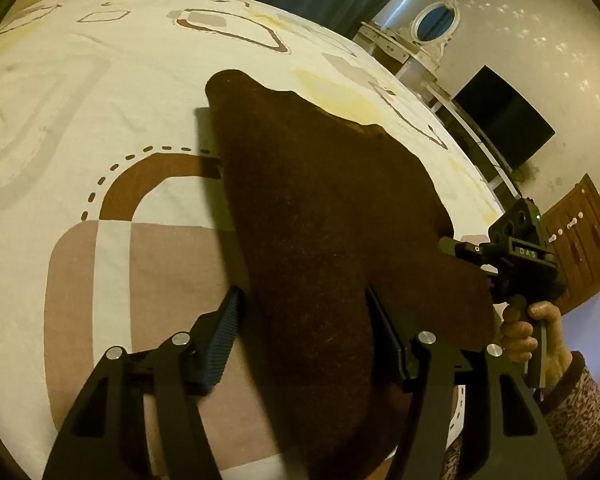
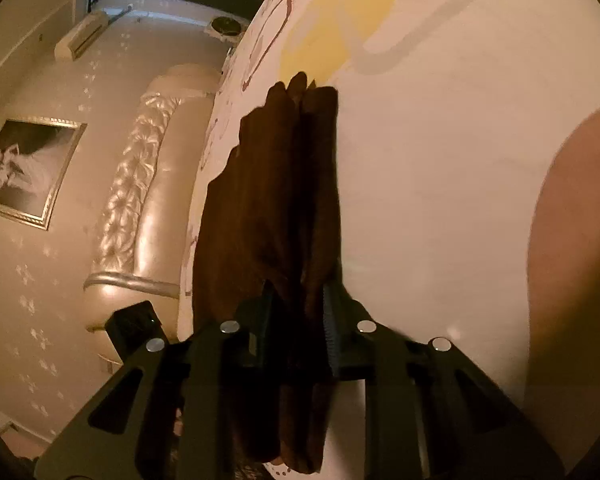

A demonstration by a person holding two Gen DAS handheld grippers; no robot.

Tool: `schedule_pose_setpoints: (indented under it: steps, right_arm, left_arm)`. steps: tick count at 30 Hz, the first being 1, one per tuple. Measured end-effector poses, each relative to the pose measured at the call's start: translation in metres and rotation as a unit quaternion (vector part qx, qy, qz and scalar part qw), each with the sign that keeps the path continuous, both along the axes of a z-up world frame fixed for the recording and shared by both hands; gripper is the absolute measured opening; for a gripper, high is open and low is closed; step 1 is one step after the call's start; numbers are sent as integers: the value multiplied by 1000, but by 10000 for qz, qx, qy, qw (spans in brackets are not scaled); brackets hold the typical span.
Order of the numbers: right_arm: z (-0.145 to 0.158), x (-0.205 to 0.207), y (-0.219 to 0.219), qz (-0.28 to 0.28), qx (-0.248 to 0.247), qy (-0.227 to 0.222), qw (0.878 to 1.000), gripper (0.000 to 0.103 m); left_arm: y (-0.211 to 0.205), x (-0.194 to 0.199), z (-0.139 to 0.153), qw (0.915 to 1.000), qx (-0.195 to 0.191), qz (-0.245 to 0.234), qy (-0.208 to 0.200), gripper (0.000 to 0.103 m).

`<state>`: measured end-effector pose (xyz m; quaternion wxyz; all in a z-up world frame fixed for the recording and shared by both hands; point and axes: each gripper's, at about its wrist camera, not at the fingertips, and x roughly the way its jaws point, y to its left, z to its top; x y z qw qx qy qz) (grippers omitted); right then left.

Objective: Fold small clothes

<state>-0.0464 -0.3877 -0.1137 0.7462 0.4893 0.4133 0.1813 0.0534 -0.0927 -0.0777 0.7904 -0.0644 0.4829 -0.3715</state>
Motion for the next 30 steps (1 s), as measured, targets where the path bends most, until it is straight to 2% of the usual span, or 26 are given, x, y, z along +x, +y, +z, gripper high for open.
schedule_pose_setpoints:
  steps: [9, 14, 19, 24, 28, 30]
  right_arm:
    - [3, -22, -3, -255, -26, 123, 9996, 19]
    - [3, -45, -2, -415, -147, 277, 9986, 18]
    - [4, -68, 4, -514, -164, 368, 9979, 19]
    - [5, -89, 12, -664, -224, 434, 9966, 24]
    - [11, -99, 24, -722, -455, 430, 9954, 29]
    - [15, -106, 31, -837, -500, 408, 9944, 39]
  left_arm:
    - [-3, -10, 6, 9998, 174, 91, -34, 62]
    - [-6, -21, 8, 9993, 356, 108, -89, 71]
    - [-9, -38, 11, 9971, 685, 122, -304, 75]
    - [-3, -52, 13, 9965, 695, 357, -289, 79]
    - [5, -63, 15, 9949, 757, 576, -336, 81]
    - [7, -69, 17, 9935, 840, 663, -399, 82]
